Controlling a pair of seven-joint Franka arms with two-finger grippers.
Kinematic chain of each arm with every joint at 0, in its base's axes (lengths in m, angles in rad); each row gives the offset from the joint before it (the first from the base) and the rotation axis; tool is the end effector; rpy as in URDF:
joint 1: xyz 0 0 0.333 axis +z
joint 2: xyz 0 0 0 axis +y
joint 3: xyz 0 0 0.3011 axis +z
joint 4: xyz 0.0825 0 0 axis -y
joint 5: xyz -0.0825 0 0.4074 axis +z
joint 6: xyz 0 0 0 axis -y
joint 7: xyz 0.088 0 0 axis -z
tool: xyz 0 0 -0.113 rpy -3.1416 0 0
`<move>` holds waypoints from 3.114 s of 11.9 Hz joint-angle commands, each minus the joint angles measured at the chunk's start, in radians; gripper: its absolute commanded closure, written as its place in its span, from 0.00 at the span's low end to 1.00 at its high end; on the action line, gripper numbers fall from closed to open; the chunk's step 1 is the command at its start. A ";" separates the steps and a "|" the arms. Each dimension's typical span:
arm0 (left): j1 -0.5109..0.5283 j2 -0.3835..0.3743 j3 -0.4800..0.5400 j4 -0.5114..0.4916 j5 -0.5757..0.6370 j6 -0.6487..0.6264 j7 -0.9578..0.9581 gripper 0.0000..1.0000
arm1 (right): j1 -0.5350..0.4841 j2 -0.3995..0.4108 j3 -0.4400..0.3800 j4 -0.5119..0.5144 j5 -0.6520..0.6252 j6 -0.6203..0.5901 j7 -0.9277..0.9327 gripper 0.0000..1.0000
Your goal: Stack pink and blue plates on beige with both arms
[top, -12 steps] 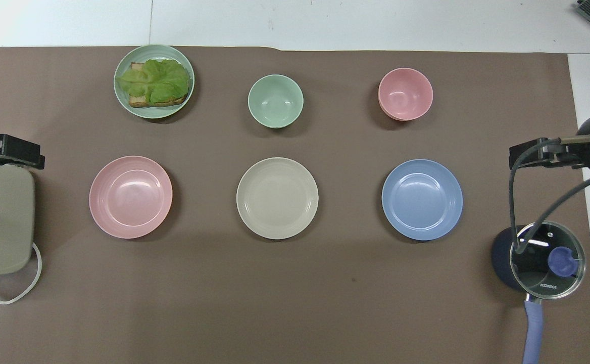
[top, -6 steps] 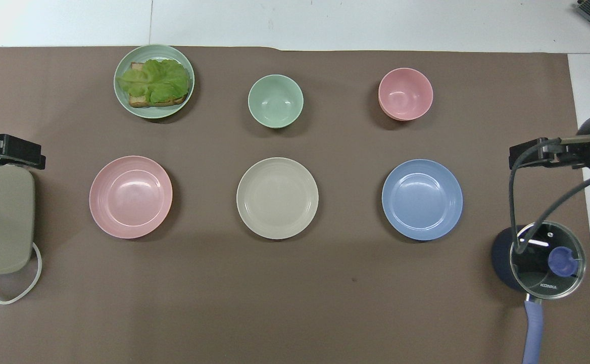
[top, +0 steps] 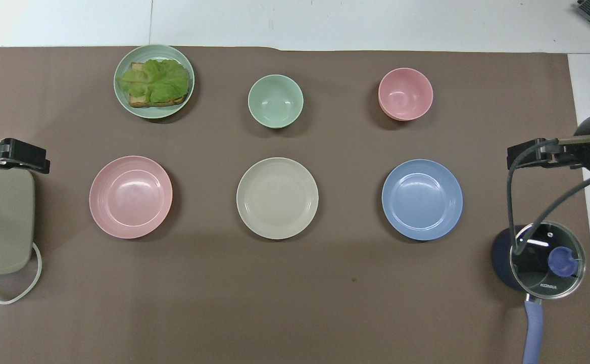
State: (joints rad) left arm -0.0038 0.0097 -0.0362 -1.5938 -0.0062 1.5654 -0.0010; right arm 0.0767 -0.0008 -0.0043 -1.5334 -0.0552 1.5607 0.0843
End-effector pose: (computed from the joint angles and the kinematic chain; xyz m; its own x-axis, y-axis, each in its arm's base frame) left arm 0.5784 -0.0238 0.5862 0.9985 -0.0390 -0.0381 -0.0388 -0.9992 0.0065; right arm 0.5763 0.0355 0.6219 0.9994 -0.0124 0.0327 -0.0141 -0.9985 0.0526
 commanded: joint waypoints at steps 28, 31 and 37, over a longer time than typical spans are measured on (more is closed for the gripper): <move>0.090 0.124 -0.002 -0.586 0.011 0.582 -0.188 1.00 | 0.001 -0.008 -0.003 -0.002 0.008 -0.007 0.003 0.00; 0.082 0.128 -0.013 -0.560 0.012 0.530 -0.186 1.00 | 0.001 -0.008 -0.003 -0.002 0.008 -0.005 0.003 0.00; 0.013 0.102 -0.027 -0.376 -0.075 0.248 -0.211 1.00 | 0.001 -0.008 -0.005 -0.002 0.008 -0.005 0.002 0.00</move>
State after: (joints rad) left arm 0.0455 0.1324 -0.0649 -2.0209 -0.0410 1.8929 -0.1894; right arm 0.0767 -0.0008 -0.0057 -1.5334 -0.0551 1.5607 0.0843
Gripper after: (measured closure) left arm 0.956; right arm 0.000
